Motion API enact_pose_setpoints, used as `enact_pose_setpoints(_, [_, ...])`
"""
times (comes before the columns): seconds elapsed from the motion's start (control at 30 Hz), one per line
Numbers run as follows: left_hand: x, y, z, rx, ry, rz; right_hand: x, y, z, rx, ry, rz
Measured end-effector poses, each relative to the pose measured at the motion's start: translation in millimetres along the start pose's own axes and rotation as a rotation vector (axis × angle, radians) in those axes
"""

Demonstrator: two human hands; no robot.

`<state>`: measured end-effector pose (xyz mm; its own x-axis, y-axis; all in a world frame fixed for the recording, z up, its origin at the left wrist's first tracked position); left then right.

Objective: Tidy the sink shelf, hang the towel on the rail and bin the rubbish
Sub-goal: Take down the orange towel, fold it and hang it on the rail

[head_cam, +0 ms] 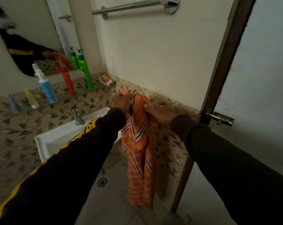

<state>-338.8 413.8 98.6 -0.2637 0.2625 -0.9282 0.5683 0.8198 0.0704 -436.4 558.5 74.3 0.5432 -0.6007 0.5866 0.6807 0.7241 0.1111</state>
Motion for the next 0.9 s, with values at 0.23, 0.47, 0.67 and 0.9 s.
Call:
enact_pose_setpoints(0.23, [-37.7,16.7,-5.7,-0.088,0.2,-0.057,18.9,2.1,-20.1,0.269,-0.341,-0.052])
enact_pose_setpoints(0.47, [-58.2,21.9,12.4,-0.152,0.332,-0.067,50.0,0.1,-17.9,0.227,-0.537,0.029])
enact_pose_setpoints(0.67, [-69.7,18.9,34.1,-0.142,0.351,-0.072,75.7,4.4,-27.2,0.219,-0.698,0.034])
enact_pose_setpoints(0.9, [-86.6,0.4,82.9,-0.186,0.33,-0.095,134.7,-10.2,20.9,-0.295,-0.765,0.219])
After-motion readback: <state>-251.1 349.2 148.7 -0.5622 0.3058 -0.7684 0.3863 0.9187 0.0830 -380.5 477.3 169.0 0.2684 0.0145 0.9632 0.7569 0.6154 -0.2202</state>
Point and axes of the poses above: each hand's wrist, its own y-axis away from the middle knuckle, its own z-axis out of the back of the hand, x = y × z, the point moved 6 cm from there along -y, towards the middle knuckle, and after that the axes turned 5 degrees about y, right-handed, at the moved point
